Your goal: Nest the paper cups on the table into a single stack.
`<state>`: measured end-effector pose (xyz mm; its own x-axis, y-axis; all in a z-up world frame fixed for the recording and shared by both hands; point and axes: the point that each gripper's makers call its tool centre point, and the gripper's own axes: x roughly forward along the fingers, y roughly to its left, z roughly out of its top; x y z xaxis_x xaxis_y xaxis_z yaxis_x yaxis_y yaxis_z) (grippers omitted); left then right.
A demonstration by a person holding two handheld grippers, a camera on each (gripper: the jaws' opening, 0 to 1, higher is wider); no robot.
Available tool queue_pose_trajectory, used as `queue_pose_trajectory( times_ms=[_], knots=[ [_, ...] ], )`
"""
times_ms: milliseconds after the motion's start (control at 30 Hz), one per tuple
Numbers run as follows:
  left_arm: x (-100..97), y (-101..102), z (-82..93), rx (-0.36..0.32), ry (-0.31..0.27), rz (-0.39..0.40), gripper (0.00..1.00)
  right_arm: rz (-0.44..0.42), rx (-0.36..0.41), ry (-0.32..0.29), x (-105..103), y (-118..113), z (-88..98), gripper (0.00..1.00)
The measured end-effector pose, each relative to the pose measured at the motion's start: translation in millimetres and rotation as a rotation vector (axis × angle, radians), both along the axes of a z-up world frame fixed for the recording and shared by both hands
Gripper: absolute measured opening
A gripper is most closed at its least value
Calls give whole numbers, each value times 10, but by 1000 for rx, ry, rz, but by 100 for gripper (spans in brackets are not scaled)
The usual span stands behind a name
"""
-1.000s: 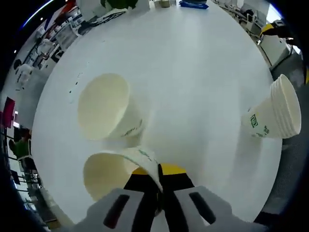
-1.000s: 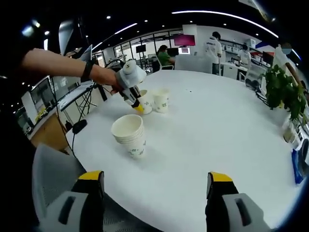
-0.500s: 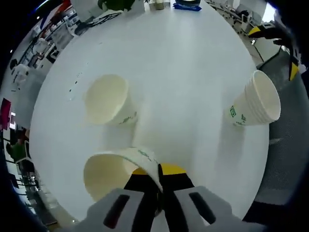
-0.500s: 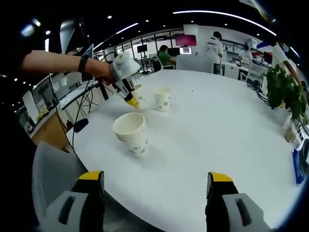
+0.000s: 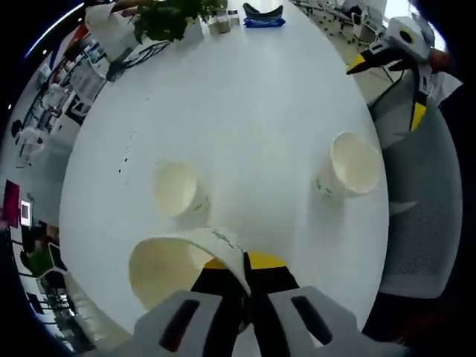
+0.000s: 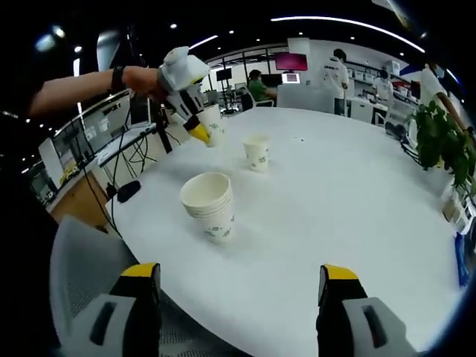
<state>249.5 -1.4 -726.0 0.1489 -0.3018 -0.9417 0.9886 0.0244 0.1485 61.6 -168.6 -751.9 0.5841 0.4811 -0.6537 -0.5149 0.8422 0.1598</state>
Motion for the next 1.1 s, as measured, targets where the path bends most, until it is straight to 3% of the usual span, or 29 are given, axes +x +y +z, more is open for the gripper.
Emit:
queue_pose_trajectory(
  times_ms=[267,533,633,1100],
  knots=[
    [-336,-468,270,-53,-7,-126,0,16,0,8,-19,61,-36,88],
    [-685,-705,254,-35,14,-232,0,20,0,9,-38,72,-43,89],
    [-847,-727,203,-8,45,-267,0,20,2,8,-37,78,-40,89],
    [-1101,-785,97,6,82,-311,0,24,7,12,-33,98,-63,89]
  ],
)
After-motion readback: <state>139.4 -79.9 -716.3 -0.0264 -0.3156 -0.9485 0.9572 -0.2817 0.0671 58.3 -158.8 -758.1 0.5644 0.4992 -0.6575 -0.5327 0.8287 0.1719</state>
